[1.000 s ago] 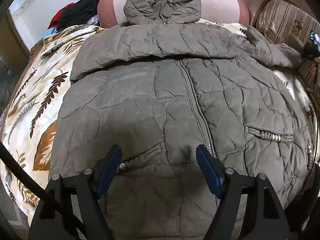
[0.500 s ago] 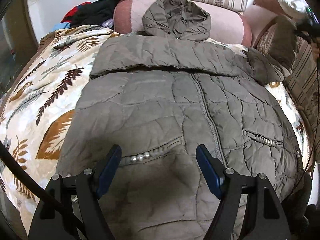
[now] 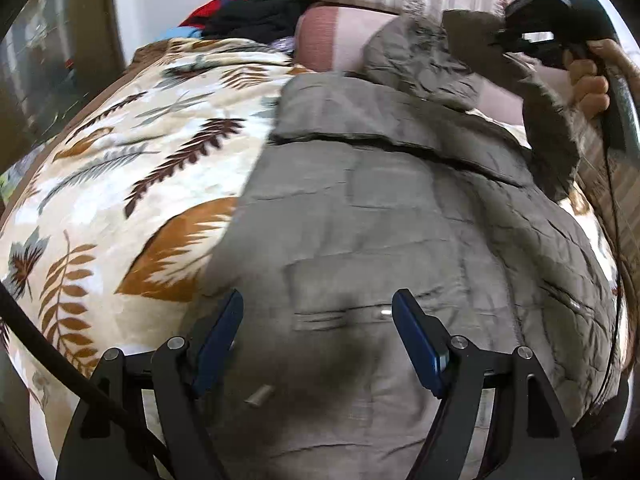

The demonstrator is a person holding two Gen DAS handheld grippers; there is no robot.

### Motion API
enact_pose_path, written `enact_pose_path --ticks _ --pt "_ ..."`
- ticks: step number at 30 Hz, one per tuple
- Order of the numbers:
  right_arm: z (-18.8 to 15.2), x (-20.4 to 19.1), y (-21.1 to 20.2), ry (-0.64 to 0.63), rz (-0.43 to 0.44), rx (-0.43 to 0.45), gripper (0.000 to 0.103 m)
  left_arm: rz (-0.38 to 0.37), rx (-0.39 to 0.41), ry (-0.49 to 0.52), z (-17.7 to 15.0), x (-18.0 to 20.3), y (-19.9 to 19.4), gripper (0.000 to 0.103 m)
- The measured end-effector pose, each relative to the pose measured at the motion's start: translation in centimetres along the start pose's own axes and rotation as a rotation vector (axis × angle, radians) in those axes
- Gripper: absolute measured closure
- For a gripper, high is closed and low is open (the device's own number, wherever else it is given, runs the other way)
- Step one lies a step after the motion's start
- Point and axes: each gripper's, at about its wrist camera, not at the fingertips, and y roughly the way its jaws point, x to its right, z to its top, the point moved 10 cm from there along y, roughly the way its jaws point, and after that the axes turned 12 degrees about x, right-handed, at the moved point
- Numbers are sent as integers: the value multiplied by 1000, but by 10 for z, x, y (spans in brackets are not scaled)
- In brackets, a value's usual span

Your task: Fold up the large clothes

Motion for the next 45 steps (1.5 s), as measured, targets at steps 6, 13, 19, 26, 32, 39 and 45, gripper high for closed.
enact_pose_path --ticks 6,13,19,26,32,39,45 --pt "-61 -95 56 -87 123 -129 94 24 -7 -52 -3 -26 5 27" --pt "-133 -128 124 -192 112 -266 92 45 -16 -85 -5 -45 10 27" --pt "-136 -123 105 -164 192 -278 50 50 -2 -100 13 -53 7 27" --pt "-97 -38 38 -139 103 -143 30 -5 35 -62 76 -33 13 27" --pt "-72 107 17 -66 -157 -90 30 -28 64 -1 148 6 64 26" --pt "-88 188 43 8 -270 -144 30 46 -101 30 158 20 192 26" --pt "-111 198 72 37 -263 -177 26 68 -121 0 146 18 225 14"
